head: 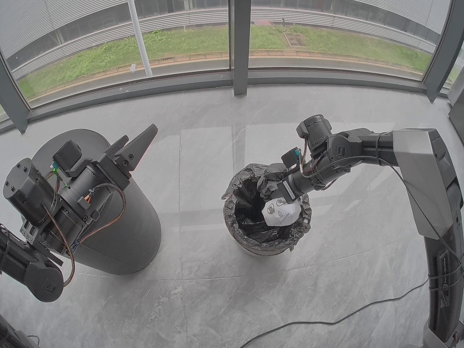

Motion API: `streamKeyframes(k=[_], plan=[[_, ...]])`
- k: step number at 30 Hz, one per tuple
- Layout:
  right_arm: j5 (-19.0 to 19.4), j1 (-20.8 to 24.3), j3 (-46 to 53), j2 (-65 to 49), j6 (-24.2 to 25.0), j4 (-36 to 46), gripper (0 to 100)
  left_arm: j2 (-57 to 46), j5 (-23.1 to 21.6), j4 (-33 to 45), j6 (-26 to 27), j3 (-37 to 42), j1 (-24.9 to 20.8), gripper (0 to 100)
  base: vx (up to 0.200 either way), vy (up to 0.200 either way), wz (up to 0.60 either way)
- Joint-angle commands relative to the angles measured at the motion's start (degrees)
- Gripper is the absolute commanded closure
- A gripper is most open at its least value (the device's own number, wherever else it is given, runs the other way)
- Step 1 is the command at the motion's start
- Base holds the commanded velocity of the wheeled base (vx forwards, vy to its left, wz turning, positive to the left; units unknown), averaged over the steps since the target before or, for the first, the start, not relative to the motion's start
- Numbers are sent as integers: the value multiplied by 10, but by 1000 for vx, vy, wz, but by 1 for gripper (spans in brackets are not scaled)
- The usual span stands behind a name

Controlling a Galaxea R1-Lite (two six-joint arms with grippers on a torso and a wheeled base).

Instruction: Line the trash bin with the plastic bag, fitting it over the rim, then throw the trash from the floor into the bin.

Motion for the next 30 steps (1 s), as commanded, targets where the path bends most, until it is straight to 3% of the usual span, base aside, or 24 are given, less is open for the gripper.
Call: streamKeyframes(k=[1,2,7,8,22,30], plan=[[0,-3,0,55,-5,-63,100,5,-1,0,-1,6,11,0,0,0,0],[-1,-1,0,71,-3,-105,100,5,-1,0,0,11,19,0,0,0,0],[-1,0,0,81,-7,-109,100,3,-1,0,-1,15,34,0,0,0,0],[-1,0,0,81,-7,-109,0,3,-1,0,-1,14,35,0,0,0,0],[-1,2,0,84,-10,-116,0,8,-1,0,1,19,37,0,0,0,0],[-1,2,0,28,-9,-118,0,-7,0,0,6,27,38,0,0,0,0]])
